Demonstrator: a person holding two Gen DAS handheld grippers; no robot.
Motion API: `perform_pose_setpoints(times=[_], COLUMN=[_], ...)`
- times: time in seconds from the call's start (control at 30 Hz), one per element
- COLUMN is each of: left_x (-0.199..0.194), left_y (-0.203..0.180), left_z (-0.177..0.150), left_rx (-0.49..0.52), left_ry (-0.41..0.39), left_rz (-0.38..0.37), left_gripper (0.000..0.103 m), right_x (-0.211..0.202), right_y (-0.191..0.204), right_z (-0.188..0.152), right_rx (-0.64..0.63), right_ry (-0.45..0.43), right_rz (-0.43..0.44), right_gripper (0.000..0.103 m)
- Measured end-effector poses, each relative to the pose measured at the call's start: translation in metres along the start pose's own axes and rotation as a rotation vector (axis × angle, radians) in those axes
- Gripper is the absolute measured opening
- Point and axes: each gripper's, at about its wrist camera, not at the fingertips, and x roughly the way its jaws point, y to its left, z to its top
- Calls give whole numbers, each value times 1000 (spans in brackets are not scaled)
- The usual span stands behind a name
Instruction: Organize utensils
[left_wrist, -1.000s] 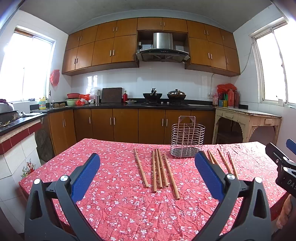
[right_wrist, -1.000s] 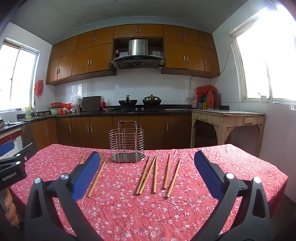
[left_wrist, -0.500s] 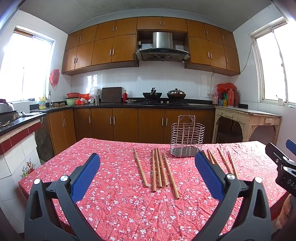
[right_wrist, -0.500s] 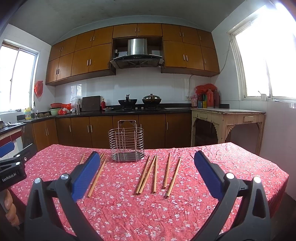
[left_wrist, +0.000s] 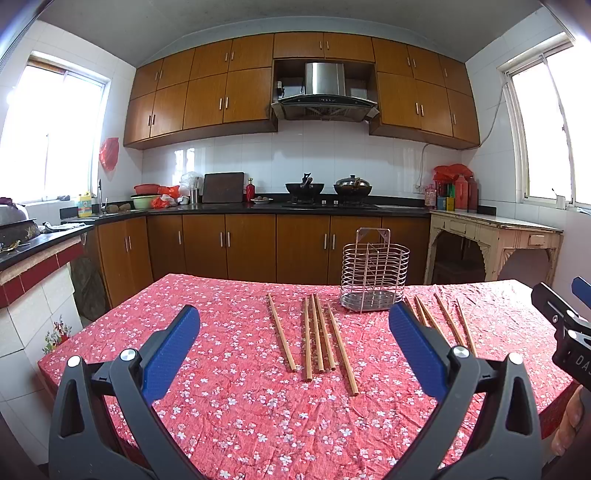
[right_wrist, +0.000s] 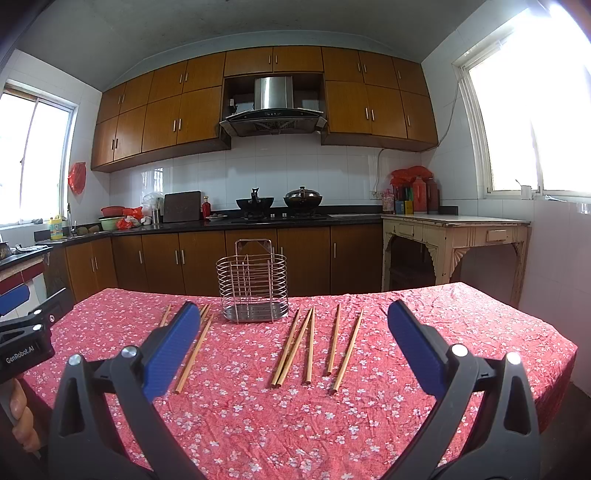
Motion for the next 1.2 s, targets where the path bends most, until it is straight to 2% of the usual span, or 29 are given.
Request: perform_pose_setpoints(times=[1.2], left_x=[8], left_y=[-8], left_z=[-17], left_rx=[1], left_ry=[7], left_rz=[3], left_gripper=[101], right_x=[3], right_y=[1], right_z=[-7], right_rx=[8], right_ry=[10], right_rz=[1], right_gripper=[99])
